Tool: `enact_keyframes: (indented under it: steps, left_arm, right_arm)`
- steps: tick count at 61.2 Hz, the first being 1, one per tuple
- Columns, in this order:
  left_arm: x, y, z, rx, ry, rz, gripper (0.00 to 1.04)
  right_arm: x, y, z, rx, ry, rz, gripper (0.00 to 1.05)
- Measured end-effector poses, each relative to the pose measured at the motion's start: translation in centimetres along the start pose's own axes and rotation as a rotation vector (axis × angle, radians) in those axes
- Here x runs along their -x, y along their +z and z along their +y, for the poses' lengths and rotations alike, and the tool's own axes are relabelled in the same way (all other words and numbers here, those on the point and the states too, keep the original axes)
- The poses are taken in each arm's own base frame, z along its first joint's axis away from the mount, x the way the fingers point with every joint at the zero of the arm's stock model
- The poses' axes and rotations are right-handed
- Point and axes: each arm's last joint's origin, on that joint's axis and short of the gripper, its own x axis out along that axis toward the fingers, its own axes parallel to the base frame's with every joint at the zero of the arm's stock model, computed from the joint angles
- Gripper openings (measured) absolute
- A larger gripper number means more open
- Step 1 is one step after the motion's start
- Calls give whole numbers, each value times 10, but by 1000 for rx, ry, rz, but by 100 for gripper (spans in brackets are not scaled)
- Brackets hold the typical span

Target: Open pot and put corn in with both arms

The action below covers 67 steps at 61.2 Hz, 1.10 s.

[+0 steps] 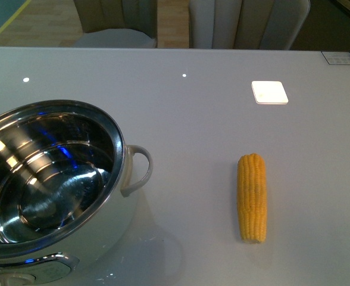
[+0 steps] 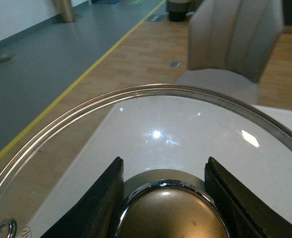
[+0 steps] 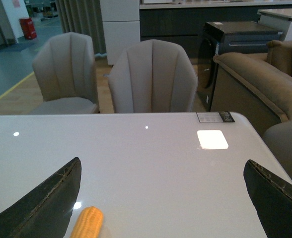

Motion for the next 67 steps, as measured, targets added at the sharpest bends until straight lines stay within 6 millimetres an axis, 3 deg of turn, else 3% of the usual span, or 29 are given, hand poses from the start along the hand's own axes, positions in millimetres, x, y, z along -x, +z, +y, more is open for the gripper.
enact_keyframes:
  steps: [12,23,37,55,67]
  left_arm:
    - [1,-49,57,38,151,92,43]
    - [2,-91,76,72,216,159,43]
    - [-30,-137,67,71,198,219,43]
    - [-78,-169,33,76,112,219,43]
    - [-91,-183,27,82,98,222,43]
  right_arm:
    - [0,0,0,0,0,0,96]
    - [0,0,0,0,0,0,96]
    - [0,0,0,0,0,0,96]
    - [0,0,0,0,0,0,96]
    - [0,0,0,0,0,0,96]
